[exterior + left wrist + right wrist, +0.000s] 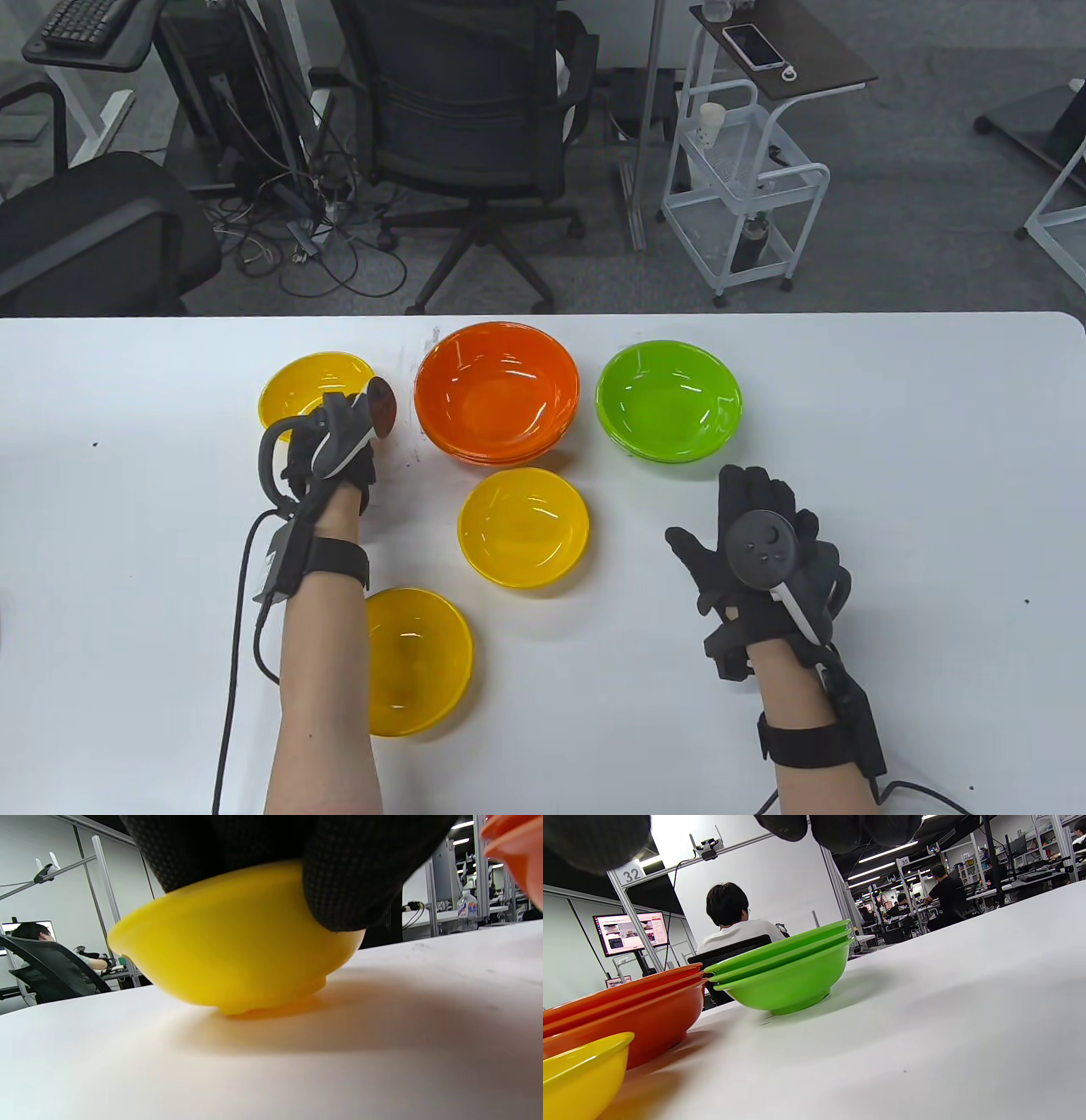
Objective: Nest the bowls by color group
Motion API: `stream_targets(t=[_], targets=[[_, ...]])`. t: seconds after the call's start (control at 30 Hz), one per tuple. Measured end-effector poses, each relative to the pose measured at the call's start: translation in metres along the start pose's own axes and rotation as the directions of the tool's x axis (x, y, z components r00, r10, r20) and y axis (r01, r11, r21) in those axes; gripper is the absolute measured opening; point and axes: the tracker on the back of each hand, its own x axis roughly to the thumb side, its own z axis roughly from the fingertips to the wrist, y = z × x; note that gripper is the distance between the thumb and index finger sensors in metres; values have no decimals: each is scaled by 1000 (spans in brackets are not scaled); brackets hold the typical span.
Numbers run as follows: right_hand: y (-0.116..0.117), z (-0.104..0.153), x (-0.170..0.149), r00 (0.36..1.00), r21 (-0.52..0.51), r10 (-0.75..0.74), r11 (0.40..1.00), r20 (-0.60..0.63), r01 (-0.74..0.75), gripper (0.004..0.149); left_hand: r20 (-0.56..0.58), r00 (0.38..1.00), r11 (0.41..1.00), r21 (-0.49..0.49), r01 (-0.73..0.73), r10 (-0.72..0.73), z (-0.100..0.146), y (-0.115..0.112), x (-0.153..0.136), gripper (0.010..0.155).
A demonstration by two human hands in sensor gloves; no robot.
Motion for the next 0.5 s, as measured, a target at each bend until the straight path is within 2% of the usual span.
stream_targets(t=[0.2,0.5], targets=[[1,-1,0,1000,-4,-4,1000,-2,4,92,72,997,992,124,1,-10,24,32,-4,48],[3,-1,-4,1000,-18,1,1000,-11,-1,92,249,961,952,244,-185,123,86,93,2,48]])
